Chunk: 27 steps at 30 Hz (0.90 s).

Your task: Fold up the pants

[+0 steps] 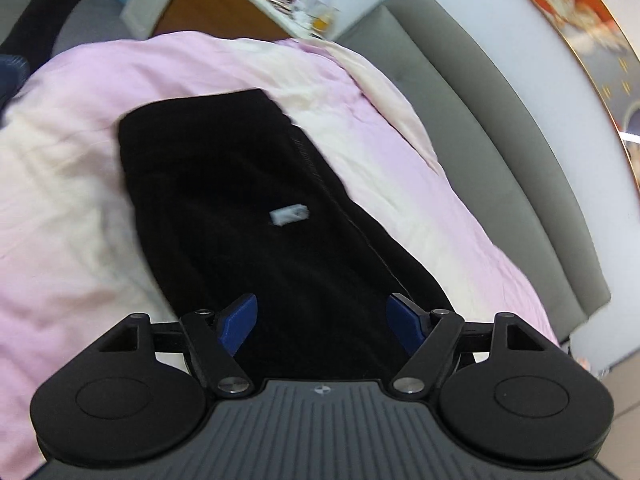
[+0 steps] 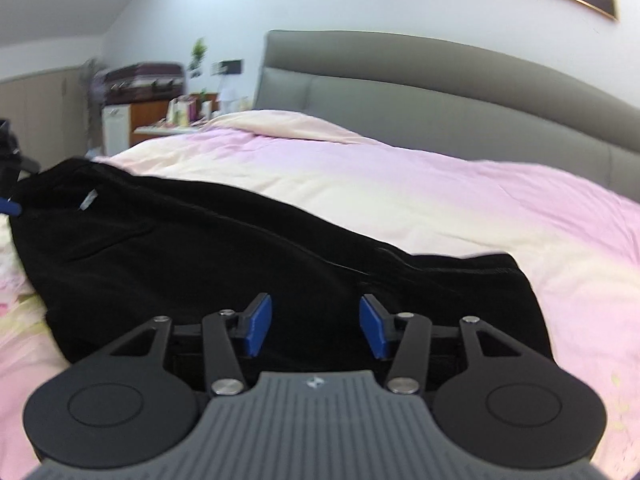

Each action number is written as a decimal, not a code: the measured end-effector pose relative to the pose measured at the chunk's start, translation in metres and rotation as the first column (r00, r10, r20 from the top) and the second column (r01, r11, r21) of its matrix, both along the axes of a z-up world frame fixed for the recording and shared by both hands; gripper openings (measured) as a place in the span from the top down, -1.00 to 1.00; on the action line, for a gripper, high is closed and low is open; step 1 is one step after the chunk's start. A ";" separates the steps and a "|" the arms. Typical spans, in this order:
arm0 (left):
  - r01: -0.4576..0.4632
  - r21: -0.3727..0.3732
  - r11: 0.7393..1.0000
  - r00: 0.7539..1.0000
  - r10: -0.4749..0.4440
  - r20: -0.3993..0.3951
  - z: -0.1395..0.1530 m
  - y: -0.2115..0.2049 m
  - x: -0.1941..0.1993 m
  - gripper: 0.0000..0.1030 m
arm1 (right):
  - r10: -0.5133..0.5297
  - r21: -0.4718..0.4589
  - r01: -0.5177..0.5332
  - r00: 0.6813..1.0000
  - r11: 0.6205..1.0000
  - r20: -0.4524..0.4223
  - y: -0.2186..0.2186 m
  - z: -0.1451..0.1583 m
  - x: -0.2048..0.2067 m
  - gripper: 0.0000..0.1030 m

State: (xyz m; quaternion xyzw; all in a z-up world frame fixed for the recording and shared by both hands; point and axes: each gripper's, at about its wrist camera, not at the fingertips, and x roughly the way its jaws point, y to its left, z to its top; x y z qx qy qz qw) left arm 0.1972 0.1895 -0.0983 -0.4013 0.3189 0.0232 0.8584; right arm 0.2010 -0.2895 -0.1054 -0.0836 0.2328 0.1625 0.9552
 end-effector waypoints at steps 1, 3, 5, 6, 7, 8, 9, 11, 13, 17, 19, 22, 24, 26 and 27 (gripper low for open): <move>-0.024 -0.014 1.000 1.000 0.024 0.000 -0.004 0.008 -0.004 -0.69 | 0.022 -0.005 -0.022 1.000 1.000 -0.007 0.013 0.004 -0.001 0.10; -0.068 -0.033 0.997 0.998 0.068 0.005 -0.011 0.024 -0.015 -0.69 | 0.067 0.022 -0.065 0.996 0.998 -0.053 0.039 0.014 -0.002 0.51; -0.109 -0.050 0.993 0.994 0.109 0.004 -0.018 0.038 -0.020 -0.71 | 0.112 0.072 -0.104 0.987 0.992 -0.117 0.065 0.018 0.003 0.92; -0.136 -0.062 0.989 0.991 0.136 -0.003 -0.023 0.046 -0.022 -0.71 | 0.124 0.092 -0.113 0.984 0.989 -0.128 0.076 0.019 0.005 0.92; -0.161 -0.075 0.984 0.987 0.161 -0.007 -0.027 0.053 -0.022 -0.71 | 0.139 0.109 -0.125 0.980 0.986 -0.139 0.094 0.016 0.009 0.92; -0.181 -0.086 0.980 0.983 0.181 -0.009 -0.031 0.059 -0.019 -0.71 | 0.155 0.123 -0.137 0.976 0.983 -0.152 0.109 0.013 0.013 0.92; -0.193 -0.098 0.976 0.981 0.192 -0.016 -0.035 0.065 -0.014 -0.72 | 0.169 0.139 -0.147 0.972 0.979 -0.163 0.123 0.012 0.017 0.92; -0.199 -0.126 0.972 0.980 0.194 -0.049 -0.045 0.074 -0.002 -0.73 | 0.204 0.177 -0.170 0.959 0.969 -0.198 0.155 0.005 0.028 0.92; -0.202 -0.171 0.964 0.979 0.194 -0.064 -0.057 0.082 0.008 -0.73 | 0.226 0.192 -0.183 0.946 0.964 -0.234 0.181 -0.001 0.043 0.92; -0.201 -0.194 0.960 0.980 0.200 -0.022 -0.067 0.089 0.024 -0.53 | 0.283 0.182 -0.240 0.921 0.954 -0.267 0.232 -0.021 0.057 0.92; -0.229 -0.195 0.954 0.973 0.229 -0.025 -0.072 0.091 0.027 -0.14 | 0.279 0.111 -0.257 0.910 0.960 -0.307 0.254 -0.041 0.059 0.85; -0.261 -0.172 0.950 0.965 0.263 -0.010 -0.074 0.084 0.024 0.24 | 0.266 0.047 -0.264 0.916 0.963 -0.302 0.271 -0.059 0.057 0.84; -0.247 -0.109 0.963 0.967 0.253 0.043 -0.061 0.074 0.021 0.32 | 0.271 0.102 -0.251 0.914 0.962 -0.301 0.266 -0.047 0.056 0.82; -0.210 -0.009 0.978 0.971 0.209 0.116 -0.038 0.059 0.020 0.33 | 0.288 0.224 -0.228 0.913 0.948 -0.290 0.246 -0.037 0.053 0.79; -0.190 0.039 0.981 0.972 0.182 0.148 -0.028 0.050 0.019 0.33 | 0.281 0.261 -0.209 0.919 0.942 -0.277 0.236 -0.032 0.050 0.76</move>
